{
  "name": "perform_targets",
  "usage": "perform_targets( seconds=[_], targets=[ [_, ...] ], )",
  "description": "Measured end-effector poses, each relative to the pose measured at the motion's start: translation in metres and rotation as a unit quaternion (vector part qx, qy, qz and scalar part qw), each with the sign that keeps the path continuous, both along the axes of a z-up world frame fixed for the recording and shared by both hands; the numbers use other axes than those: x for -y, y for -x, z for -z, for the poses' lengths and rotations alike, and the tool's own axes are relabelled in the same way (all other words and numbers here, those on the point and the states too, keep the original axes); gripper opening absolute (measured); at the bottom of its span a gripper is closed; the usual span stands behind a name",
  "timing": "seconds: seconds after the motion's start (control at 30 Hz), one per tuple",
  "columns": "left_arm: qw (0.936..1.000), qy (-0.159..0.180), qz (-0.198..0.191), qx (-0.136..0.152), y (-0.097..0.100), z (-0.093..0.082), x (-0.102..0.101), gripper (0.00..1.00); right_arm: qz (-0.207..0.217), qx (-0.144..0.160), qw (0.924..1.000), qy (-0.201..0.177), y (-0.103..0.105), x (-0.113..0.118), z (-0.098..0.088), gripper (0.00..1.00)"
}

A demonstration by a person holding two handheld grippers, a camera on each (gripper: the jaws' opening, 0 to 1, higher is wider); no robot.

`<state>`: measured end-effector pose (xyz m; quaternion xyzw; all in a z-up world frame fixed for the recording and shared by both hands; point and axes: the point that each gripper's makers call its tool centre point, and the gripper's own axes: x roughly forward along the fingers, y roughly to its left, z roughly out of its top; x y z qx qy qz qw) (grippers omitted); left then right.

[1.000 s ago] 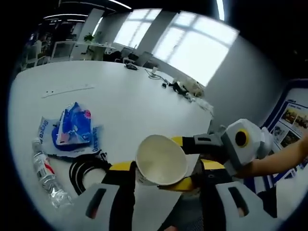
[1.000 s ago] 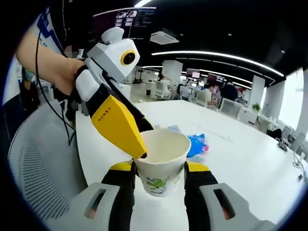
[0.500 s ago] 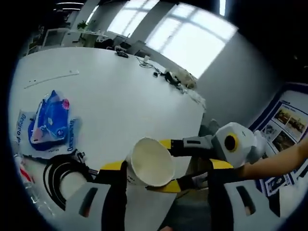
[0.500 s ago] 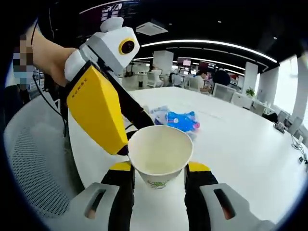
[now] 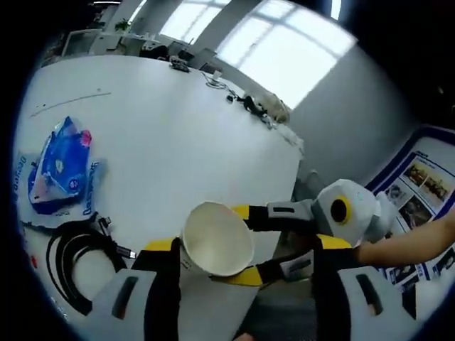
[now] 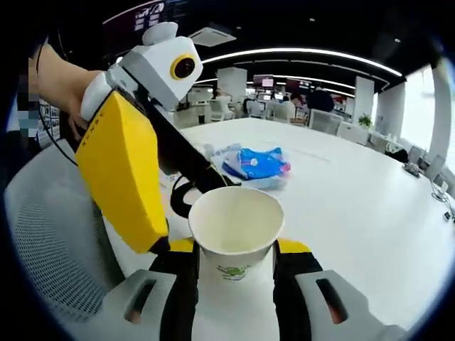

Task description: Arrange the tabletop items into an orderly group along one side of the table until the central work area is clear of visible clutter.

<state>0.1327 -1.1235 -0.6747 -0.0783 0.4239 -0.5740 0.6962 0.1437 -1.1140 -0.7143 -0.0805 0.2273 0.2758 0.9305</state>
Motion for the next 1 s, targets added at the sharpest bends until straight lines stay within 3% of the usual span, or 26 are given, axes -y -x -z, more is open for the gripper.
perform_targets(
  seconds=[1.0],
  targets=[
    [0.9998,-0.012,-0.009,-0.012,0.006,0.015,-0.005,0.76,-0.003,-0.016,0.9998,-0.013,0.002,-0.002,0.008,0.39]
  ],
)
